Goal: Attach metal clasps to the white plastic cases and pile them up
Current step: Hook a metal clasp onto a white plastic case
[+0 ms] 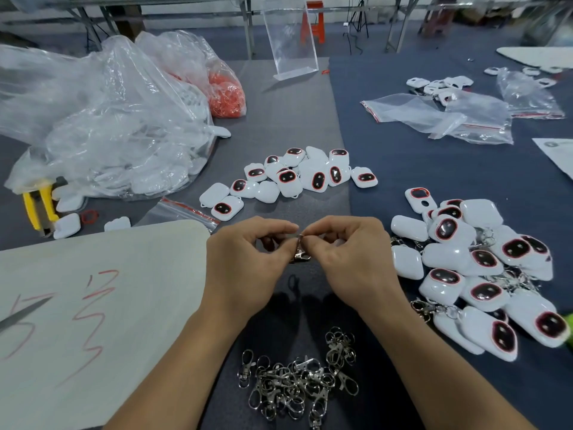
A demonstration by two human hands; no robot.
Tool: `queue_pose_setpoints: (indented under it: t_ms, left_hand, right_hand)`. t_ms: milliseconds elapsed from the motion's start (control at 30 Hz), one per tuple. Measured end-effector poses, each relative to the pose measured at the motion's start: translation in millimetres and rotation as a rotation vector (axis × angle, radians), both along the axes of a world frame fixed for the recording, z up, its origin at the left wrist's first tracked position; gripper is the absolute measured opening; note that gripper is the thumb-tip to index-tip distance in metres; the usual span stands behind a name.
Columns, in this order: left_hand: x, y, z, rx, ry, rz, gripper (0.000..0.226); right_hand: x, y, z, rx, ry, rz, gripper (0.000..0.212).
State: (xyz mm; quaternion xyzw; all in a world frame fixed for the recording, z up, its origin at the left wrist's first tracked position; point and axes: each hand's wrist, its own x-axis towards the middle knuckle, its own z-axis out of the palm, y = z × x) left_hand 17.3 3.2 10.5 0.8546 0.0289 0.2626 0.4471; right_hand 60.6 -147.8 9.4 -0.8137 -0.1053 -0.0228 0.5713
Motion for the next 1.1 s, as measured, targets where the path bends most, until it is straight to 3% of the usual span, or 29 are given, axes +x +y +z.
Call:
queue_pose_setpoints:
  t_ms: [167,333,567,1100]
  left_hand:
    - [3,2,1,-0.106,0.024,-0.061,0.023]
    - [4,3,-1,-0.188,0.035,-0.137,0.015]
    - [5,12,-2,-0.339,0.187,-0.269,0.012]
    - [9,8,-8,-0.250,0.113,-0.232,0.014]
  right_hand:
    - [2,-1,1,0.143,0.073,0.044,0.020]
    - [1,-1,0,0.156,0.091,0.073,0.017]
    - [0,-4,5,0.171,0.136,0.169,0.021]
    - [4,-4,0,0.143,0.221,0.205,0.014]
